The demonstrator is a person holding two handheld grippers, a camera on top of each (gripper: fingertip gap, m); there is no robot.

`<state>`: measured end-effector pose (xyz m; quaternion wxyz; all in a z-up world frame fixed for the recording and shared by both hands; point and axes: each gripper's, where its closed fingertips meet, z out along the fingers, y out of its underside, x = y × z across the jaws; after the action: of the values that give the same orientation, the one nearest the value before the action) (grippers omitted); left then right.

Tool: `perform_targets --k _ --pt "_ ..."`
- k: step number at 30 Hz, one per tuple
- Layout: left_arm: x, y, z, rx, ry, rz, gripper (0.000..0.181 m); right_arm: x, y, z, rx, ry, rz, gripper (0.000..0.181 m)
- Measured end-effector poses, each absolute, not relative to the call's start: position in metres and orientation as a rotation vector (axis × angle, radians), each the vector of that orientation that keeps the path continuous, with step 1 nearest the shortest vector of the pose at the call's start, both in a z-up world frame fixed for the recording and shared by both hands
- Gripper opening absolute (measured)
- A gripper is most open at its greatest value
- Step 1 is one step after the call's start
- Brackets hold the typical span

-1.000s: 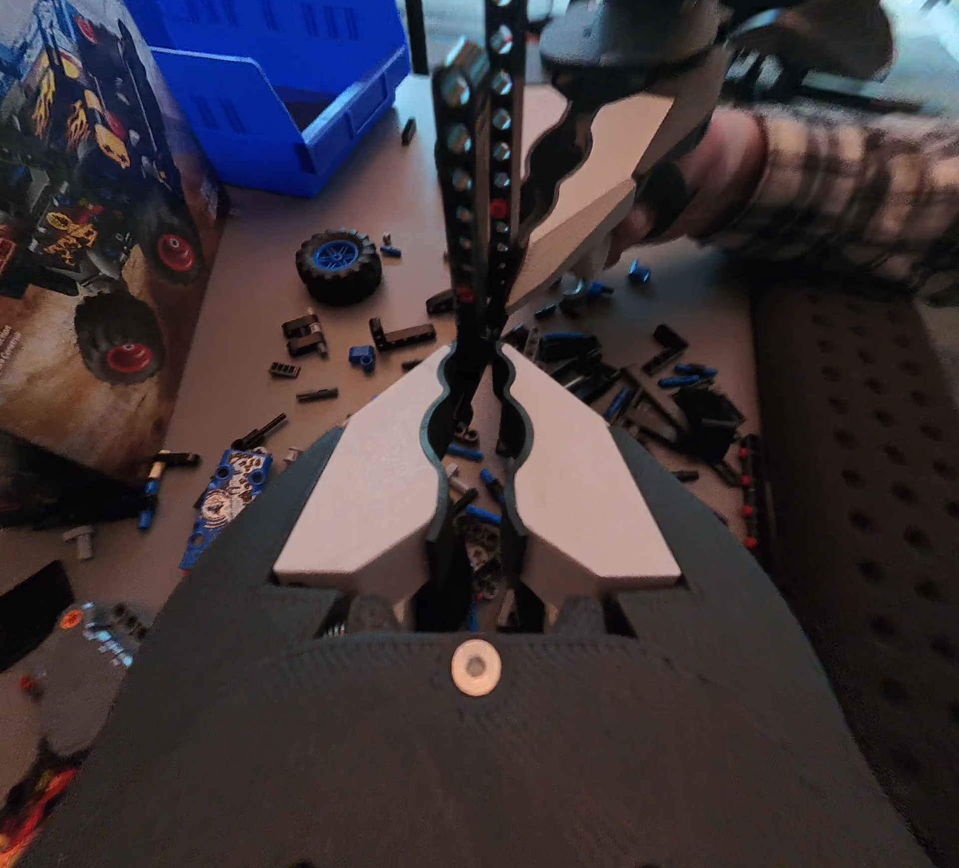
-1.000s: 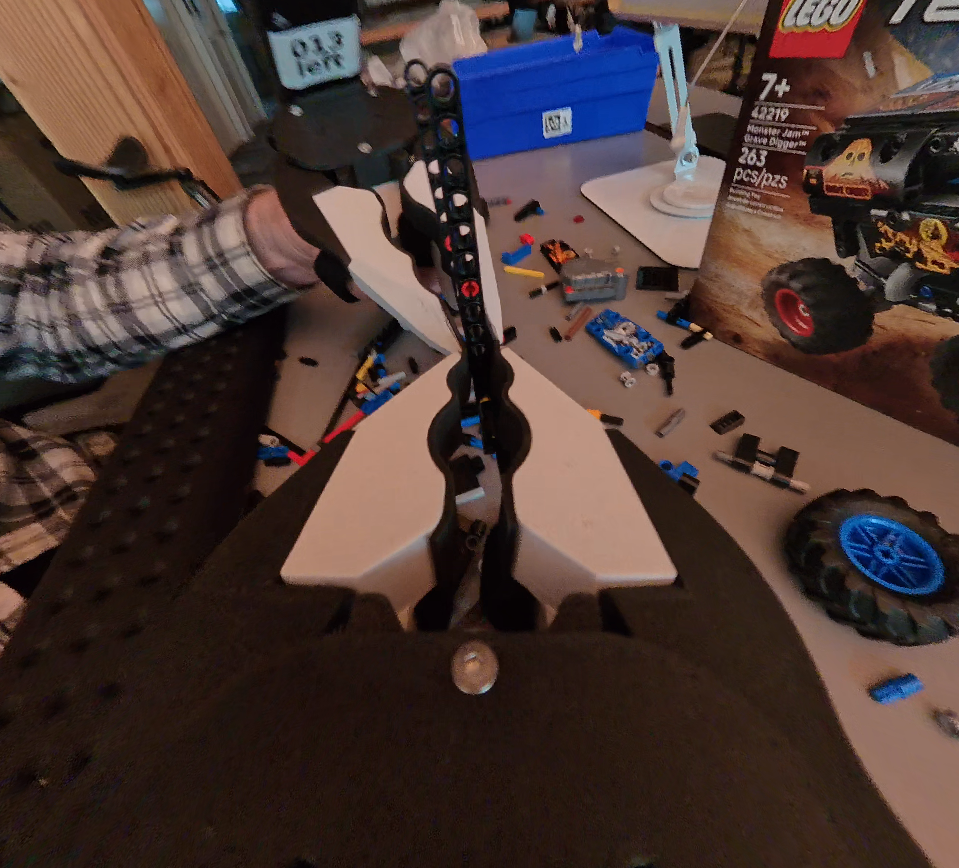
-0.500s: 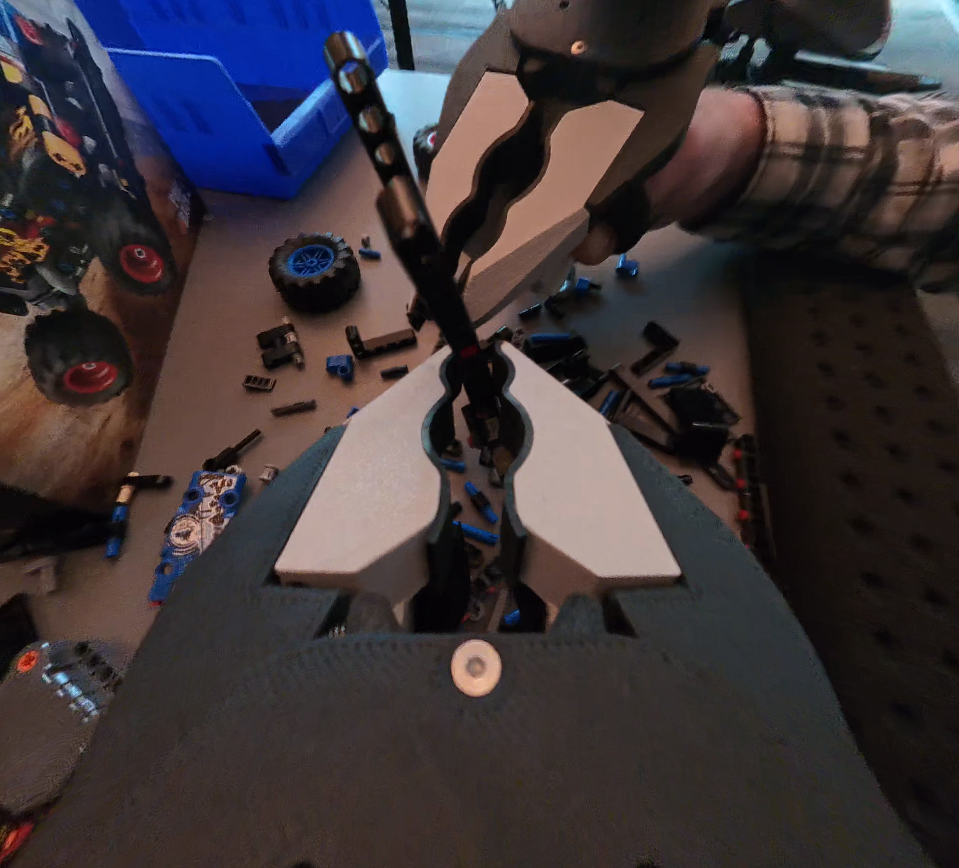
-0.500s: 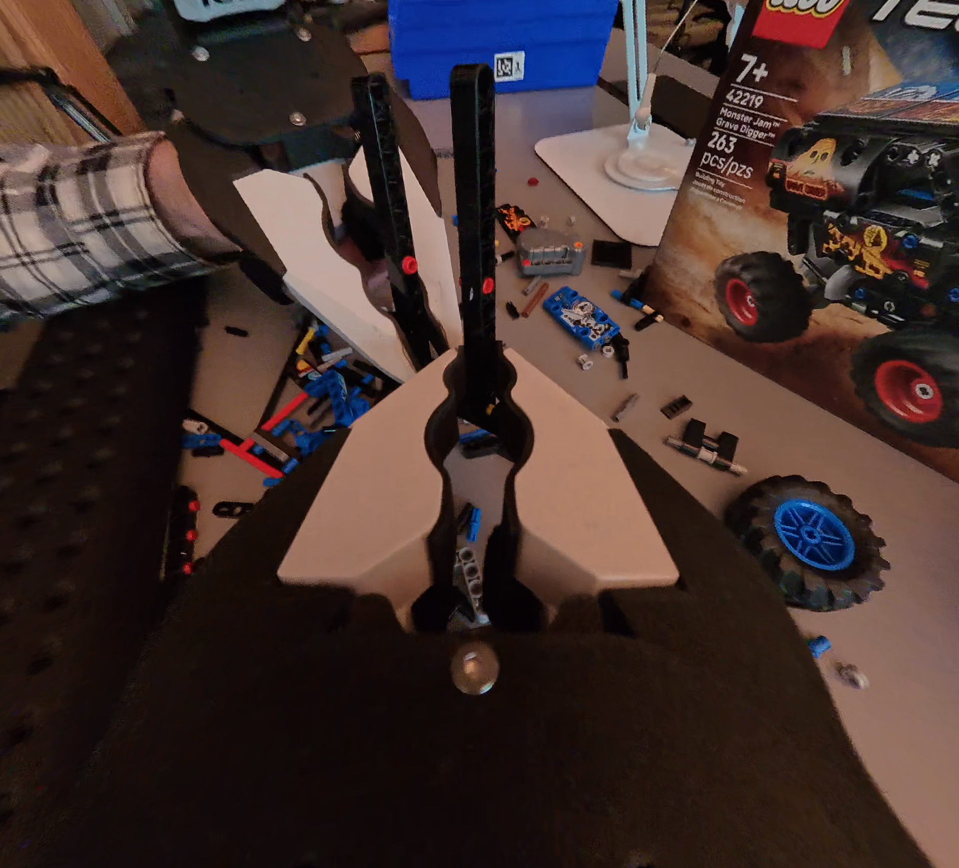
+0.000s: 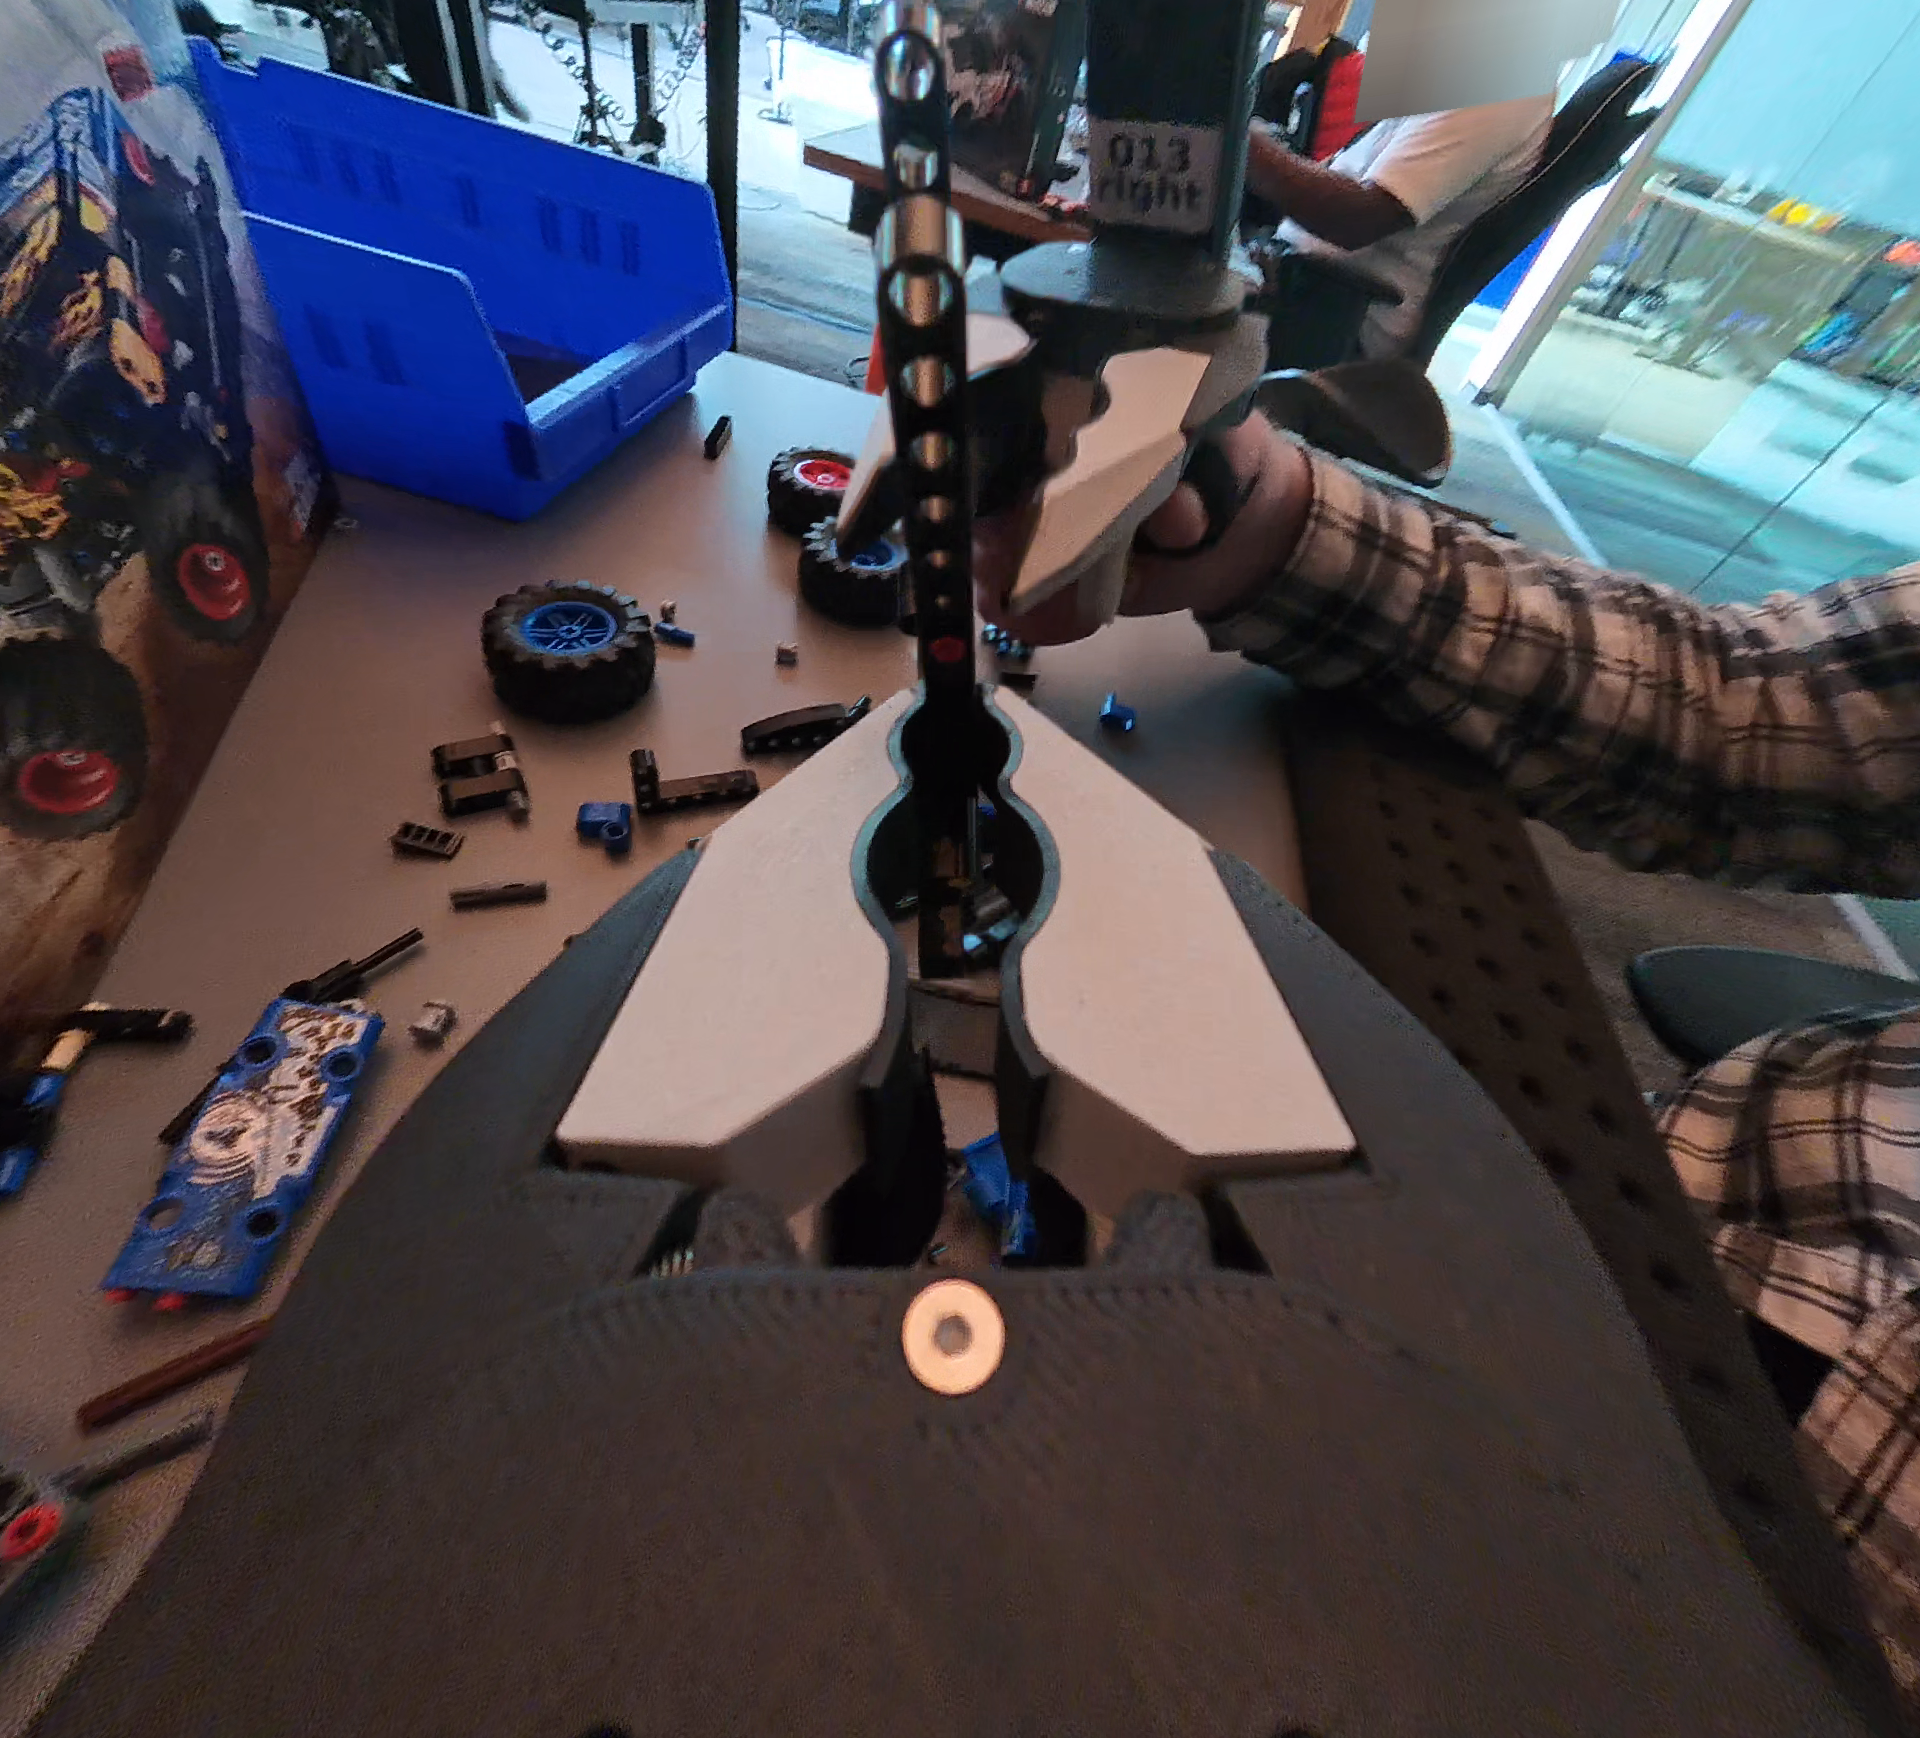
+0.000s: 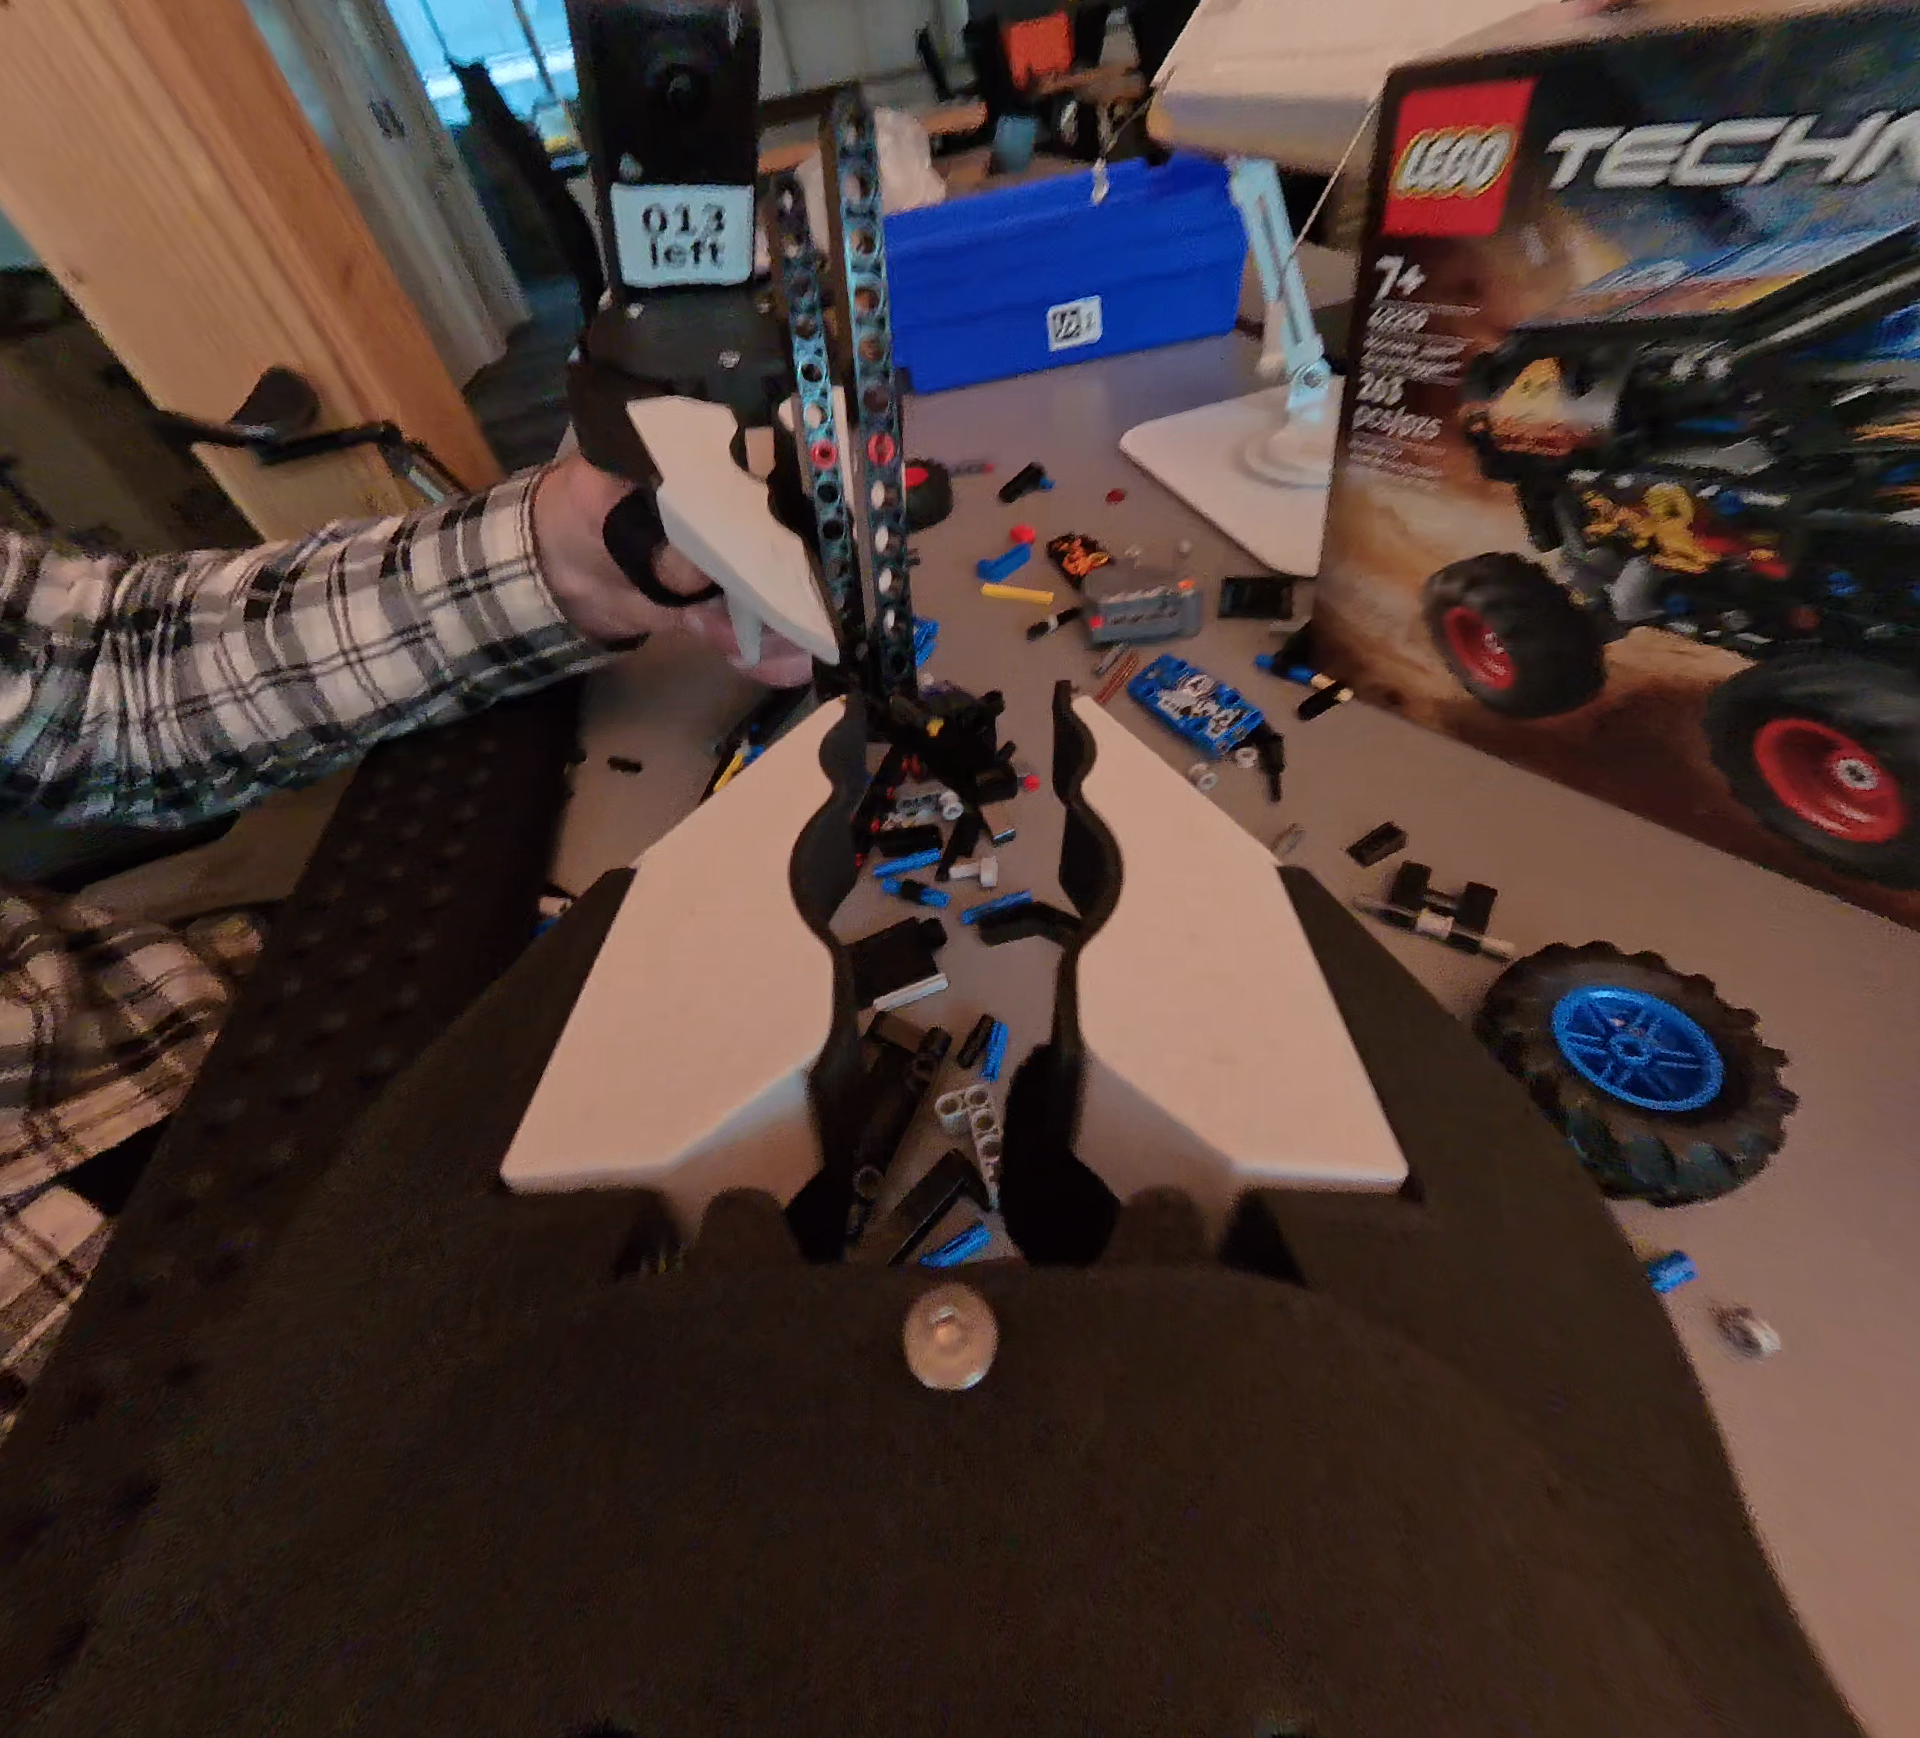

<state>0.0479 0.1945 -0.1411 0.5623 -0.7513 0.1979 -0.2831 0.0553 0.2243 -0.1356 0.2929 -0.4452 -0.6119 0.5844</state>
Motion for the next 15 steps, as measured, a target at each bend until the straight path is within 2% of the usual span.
perform_targets --k 1,2,6,11,15 --pt "0.050 0.193 -0.139 -1.758 0.465 -0.694 0.005 0.055 0.220 -0.139 -1.182 -1.657 1.554 0.033" --pt "0.051 0.192 -0.138 -1.753 0.460 -0.713 0.005 0.055 0.216 -0.140 -1.165 -1.679 1.553 0.021" --pt "0.046 0.192 -0.135 -1.740 0.444 -0.701 0.007 0.055 0.208 -0.138 -1.087 -1.706 1.476 0.016" --pt "0.048 0.189 -0.145 -1.782 0.530 -0.610 0.035 0.057 0.204 -0.127 -1.053 -1.662 1.536 0.015" --pt "0.051 0.189 -0.137 -1.728 0.555 -0.562 0.023 0.060 0.205 -0.121 -1.052 -1.630 1.603 0.015"
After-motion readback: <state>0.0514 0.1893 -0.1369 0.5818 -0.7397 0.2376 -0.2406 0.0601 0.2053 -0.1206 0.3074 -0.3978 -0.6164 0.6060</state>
